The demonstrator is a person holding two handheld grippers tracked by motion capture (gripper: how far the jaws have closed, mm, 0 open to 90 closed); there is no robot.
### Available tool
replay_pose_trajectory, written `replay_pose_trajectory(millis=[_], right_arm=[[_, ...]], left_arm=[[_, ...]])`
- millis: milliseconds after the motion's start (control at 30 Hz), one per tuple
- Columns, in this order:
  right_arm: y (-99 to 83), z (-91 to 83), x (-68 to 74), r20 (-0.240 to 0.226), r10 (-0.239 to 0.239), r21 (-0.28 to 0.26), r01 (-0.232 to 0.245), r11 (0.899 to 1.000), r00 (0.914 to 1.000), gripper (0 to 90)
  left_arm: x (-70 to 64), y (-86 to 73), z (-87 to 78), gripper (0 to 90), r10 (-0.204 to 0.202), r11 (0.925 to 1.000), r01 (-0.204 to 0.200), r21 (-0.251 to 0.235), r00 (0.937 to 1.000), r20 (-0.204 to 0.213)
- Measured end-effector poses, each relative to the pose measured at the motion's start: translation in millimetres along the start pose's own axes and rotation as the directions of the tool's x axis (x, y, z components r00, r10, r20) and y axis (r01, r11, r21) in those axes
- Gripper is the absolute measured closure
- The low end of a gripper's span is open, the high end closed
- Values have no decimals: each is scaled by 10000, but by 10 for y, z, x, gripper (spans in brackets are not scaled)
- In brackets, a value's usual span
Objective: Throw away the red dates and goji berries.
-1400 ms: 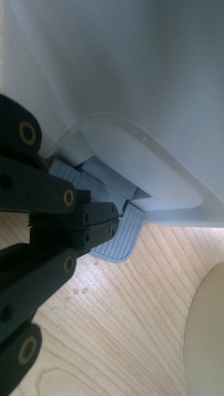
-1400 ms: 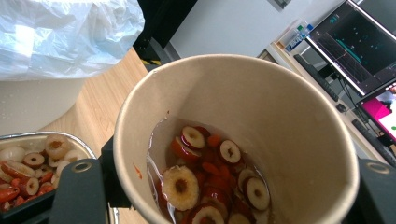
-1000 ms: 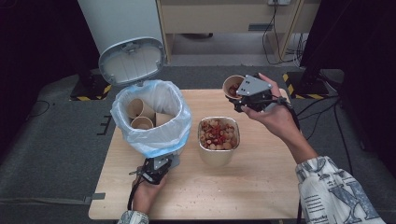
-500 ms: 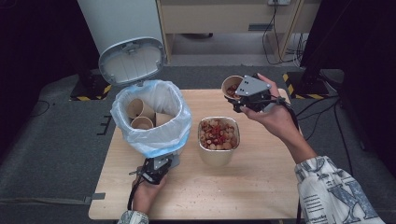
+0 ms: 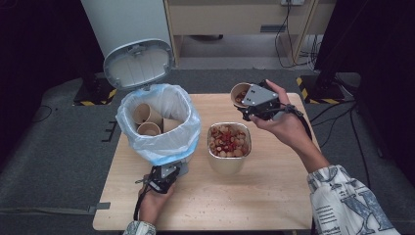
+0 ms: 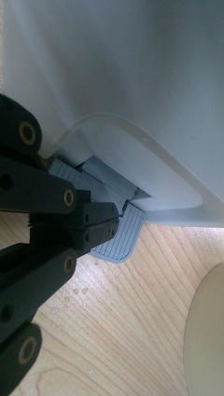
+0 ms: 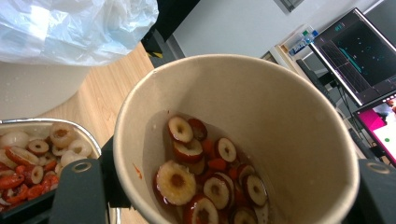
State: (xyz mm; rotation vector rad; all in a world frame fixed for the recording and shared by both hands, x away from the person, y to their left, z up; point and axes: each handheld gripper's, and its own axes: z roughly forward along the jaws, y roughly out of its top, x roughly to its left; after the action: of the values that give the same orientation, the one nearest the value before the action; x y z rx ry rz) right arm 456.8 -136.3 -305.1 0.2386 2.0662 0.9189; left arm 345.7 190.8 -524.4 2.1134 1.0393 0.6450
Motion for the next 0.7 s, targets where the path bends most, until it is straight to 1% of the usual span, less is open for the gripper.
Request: replay_pose_trajectory(millis=[100,267,433,567,700], right_arm=[[6,3,-4,-17,44,-48,-44,10000,10000,298],[26,3,14,12,-188,-50,188,9998,9998,298],[40,-14,39,116,-707,101,706,9975,9974,299],[60,-38,31,238,-968,109,965,9953,9950,299],[91,-69,37,329,-1378,206,1372,9903,9899,299]], left_arm=[[0,0,0,896,-2,10000,2,2,10000,-6],[1,0,0,896,-6,10000,6,-2,10000,3],[1,0,0,896,-1,10000,1,1,10000,0],[0,0,0,896,-3,10000,3,0,10000,-2],[1,0,-1,896,-26,10000,26,4,10000,0]])
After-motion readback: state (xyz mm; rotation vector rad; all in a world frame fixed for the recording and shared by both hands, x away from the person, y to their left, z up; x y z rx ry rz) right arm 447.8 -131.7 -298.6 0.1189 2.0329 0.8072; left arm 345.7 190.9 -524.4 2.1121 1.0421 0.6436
